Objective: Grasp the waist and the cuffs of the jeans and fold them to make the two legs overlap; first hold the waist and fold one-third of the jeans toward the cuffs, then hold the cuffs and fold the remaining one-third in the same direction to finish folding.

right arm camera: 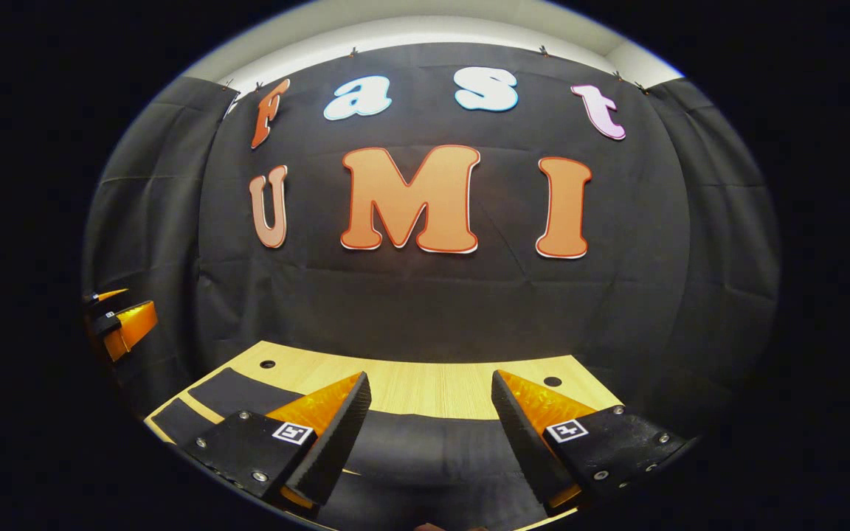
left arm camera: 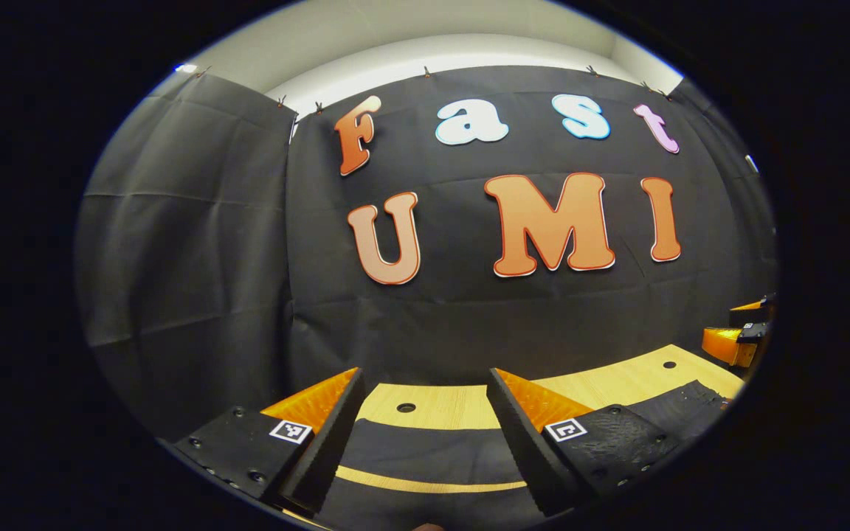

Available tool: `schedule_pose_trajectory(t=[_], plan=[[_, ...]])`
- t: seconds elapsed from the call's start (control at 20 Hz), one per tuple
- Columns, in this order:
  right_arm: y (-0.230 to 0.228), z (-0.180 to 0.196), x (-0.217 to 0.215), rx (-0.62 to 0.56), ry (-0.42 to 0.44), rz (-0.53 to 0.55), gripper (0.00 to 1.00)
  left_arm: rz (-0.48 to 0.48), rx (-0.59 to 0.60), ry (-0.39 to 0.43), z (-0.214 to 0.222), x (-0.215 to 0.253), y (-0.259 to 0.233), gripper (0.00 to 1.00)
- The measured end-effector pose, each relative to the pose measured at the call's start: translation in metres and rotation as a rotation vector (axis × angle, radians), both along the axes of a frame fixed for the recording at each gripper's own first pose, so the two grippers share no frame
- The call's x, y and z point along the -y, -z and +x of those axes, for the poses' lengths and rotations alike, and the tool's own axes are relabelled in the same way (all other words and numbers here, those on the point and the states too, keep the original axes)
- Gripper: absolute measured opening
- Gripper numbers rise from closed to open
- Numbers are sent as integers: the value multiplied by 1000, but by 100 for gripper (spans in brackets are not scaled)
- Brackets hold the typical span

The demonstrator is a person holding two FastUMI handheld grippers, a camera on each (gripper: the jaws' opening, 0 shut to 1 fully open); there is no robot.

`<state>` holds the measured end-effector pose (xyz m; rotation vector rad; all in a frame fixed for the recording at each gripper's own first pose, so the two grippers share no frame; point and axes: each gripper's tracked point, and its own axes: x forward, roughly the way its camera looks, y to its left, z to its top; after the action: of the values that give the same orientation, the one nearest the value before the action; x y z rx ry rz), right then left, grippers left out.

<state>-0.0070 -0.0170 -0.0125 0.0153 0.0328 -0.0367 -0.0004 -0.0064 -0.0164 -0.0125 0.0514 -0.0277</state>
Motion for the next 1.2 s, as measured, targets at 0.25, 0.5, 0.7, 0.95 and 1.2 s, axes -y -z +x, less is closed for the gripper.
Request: schedule_pose_trajectory(t=[0.25, 0.5, 0.7, 0.95, 1.2], plan=[[37, -1, 46, -113, 102, 30, 99, -27, -172, -82, 6, -42, 53, 99], [88, -9, 81, -285, 162, 129, 99, -74, -383, -161, 1, -89, 117, 99], [139, -18, 99, -465, 187, 294, 100, -167, -597, -199, -8, -117, 178, 99], [191, -36, 136, -609, 290, 476, 98, -335, -867, -289, -35, -150, 250, 98], [243, -61, 175, -749, 426, 626, 96, -471, -1026, -362, -38, -157, 290, 97]])
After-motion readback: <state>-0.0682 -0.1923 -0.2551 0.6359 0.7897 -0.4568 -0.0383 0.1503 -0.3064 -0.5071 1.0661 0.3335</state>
